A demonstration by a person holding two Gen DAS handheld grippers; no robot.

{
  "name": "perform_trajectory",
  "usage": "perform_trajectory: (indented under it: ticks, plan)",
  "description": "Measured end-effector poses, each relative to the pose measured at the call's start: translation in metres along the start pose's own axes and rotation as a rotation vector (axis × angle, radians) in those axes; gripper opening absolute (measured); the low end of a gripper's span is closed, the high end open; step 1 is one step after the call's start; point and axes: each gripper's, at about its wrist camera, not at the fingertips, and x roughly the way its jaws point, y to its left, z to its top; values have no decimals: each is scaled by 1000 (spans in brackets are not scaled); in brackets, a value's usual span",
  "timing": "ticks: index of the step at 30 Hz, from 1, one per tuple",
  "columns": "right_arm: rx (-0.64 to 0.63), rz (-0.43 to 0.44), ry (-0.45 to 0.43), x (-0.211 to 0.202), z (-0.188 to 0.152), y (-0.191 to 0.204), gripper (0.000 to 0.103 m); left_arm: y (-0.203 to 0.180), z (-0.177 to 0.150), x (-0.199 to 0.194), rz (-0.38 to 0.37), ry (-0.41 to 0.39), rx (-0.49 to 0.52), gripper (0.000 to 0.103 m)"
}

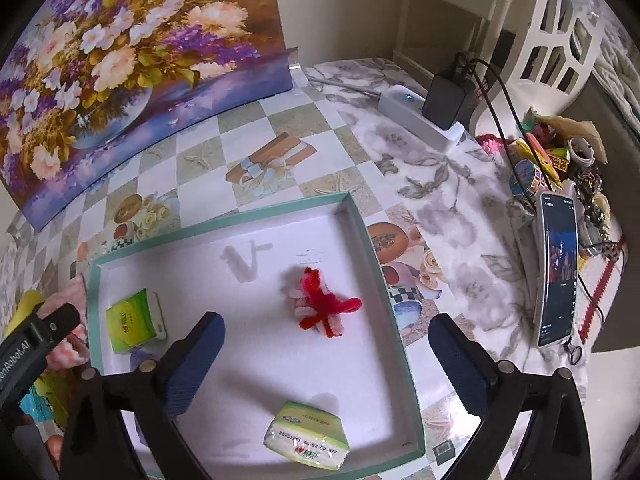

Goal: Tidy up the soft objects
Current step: 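Release the green tissue pack into the tray with the left gripper, then move both grippers back toward the pile near the yellow sponge and teal box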

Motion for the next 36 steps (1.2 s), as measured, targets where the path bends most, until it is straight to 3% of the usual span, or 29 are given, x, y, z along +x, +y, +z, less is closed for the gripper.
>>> perform_trajectory:
  ticks: [7,13,19,27,36]
  plan:
    - [-12,1,-2,-5,-3,7,103,6,-4,-10,-2,-12,6,101]
    - [-24,78,-39,-17,-5,19,103,23,-1,-30,19,-44,10,101]
    - [-77,69,-52,-22,-10,39,103,44,3,-52,72,-98,40,101]
    - [-137,166,-93,-42,-20,74,103,97,6,-75,57,-128,-13,101]
    - [-208,322,-63,-50,-37,128,103,157,10,-73,69,-113,-121,101]
